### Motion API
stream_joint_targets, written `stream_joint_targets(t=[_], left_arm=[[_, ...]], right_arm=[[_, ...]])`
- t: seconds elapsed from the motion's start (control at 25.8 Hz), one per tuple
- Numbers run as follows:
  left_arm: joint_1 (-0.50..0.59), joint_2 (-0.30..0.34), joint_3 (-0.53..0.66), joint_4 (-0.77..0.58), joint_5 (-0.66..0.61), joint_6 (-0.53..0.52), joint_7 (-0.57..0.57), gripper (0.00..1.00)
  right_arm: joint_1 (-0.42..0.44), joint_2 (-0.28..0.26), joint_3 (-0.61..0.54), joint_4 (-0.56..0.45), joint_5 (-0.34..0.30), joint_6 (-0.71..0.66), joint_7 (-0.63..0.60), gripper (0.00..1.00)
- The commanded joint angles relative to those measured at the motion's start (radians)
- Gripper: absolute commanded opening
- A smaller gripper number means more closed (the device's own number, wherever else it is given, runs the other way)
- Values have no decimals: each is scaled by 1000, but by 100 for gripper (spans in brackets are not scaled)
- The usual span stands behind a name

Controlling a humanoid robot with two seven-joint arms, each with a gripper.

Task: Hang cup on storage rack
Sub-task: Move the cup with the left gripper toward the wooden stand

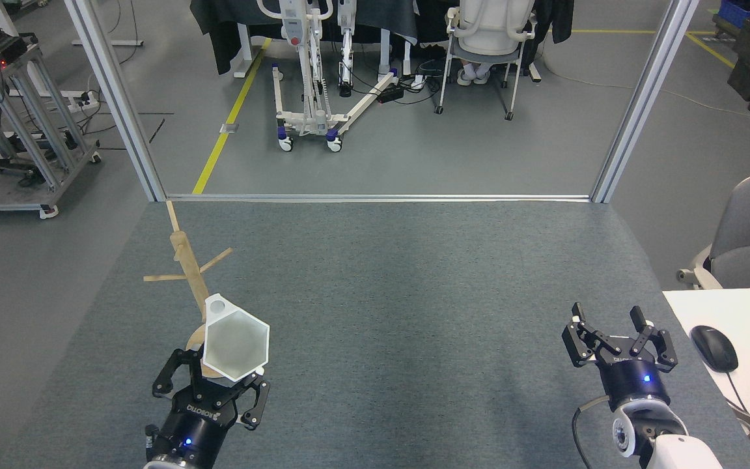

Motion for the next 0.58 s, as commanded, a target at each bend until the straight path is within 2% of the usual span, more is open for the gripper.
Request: stream_joint_targets(t=[0.0,0.12,0.27,0.54], left_arm=[[14,6,37,5,-21,49,3,7],[7,9,78,28,-45,108,3,8],[1,18,106,70,-48,115,6,8],[-29,93,104,145,-74,108,30,8]], right_arm=[[1,0,0,-10,0,-2,-3,99],[4,0,0,-7,3,4,-1,99],[5,5,0,-9,19,32,0,99],[5,11,0,-9,42,30,2,99]])
